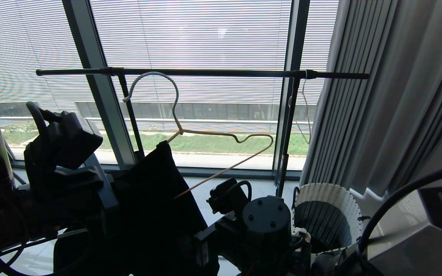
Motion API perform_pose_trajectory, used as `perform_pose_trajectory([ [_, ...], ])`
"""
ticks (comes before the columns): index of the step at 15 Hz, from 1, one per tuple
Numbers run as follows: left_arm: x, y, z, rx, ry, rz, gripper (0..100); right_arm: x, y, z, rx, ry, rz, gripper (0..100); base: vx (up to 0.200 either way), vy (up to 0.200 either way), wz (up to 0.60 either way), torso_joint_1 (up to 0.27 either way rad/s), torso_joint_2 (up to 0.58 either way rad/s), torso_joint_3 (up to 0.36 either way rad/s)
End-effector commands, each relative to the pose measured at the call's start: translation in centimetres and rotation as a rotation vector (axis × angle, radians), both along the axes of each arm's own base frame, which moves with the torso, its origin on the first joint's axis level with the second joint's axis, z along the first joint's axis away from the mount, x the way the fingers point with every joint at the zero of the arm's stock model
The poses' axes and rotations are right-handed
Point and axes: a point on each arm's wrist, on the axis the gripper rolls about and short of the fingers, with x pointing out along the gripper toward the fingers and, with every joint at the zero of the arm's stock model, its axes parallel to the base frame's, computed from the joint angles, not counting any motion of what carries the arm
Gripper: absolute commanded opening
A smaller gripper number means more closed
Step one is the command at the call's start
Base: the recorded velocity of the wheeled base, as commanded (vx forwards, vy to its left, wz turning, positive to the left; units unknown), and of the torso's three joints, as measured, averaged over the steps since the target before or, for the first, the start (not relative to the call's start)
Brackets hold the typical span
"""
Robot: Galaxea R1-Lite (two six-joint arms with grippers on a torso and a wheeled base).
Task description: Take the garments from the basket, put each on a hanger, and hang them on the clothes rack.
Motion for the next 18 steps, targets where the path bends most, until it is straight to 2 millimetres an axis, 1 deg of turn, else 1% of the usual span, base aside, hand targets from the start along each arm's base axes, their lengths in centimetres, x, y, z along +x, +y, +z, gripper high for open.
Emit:
perform_pose_trajectory([
  [1, 0.0, 0.0, 0.0, 0.001, 0.001, 0.0, 0, -0.5, 0.4, -0.5, -0.011, 0.004, 0.013, 100, 0.0, 0.0, 0.0, 0.0, 0.0, 0.0],
  [3, 0.0, 0.0, 0.0, 0.0, 0.0, 0.0, 0, -0.8, 0.5, -0.8, -0.025, -0.004, 0.019, 100, 0.0, 0.0, 0.0, 0.0, 0.0, 0.0],
  [5, 0.0, 0.0, 0.1, -0.001, -0.004, 0.0, 0, -0.1, 0.1, -1.8, -0.063, 0.001, -0.031, 100, 0.0, 0.0, 0.0, 0.0, 0.0, 0.0],
  [6, 0.0, 0.0, 0.1, -0.002, -0.006, 0.0, 0, 0.5, -0.2, -2.6, -0.105, -0.003, -0.074, 100, 0.0, 0.0, 0.0, 0.0, 0.0, 0.0],
  [8, -0.1, 0.1, 0.2, -0.004, -0.01, 0.001, 0, 1.3, -1.3, -4.0, -0.173, -0.001, -0.14, 100, 0.0, 0.0, 0.0, 0.0, 0.0, 0.0],
  [11, -0.2, 0.2, 0.3, -0.006, -0.016, 0.006, 0, 3.2, -4.0, -5.4, -0.276, -0.011, -0.235, 100, 0.0, 0.0, 0.0, 0.0, 0.0, 0.0],
  [15, -0.2, 0.3, 0.2, -0.004, -0.011, 0.012, 0, 6.9, -7.0, -5.7, -0.343, -0.038, -0.408, 100, 0.0, 0.0, 0.0, 0.0, 0.0, 0.0],
  [17, -0.1, 0.4, 0.0, -0.001, -0.003, 0.021, 0, 8.3, -8.3, -5.6, -0.362, -0.051, -0.452, 100, 0.0, 0.0, 0.0, 0.0, 0.0, 0.0],
  [18, 0.1, 0.9, -0.2, 0.004, 0.005, 0.047, 0, 8.9, -9.0, -5.1, -0.359, -0.058, -0.474, 100, 0.0, 0.0, 0.0, 0.0, 0.0, 0.0],
])
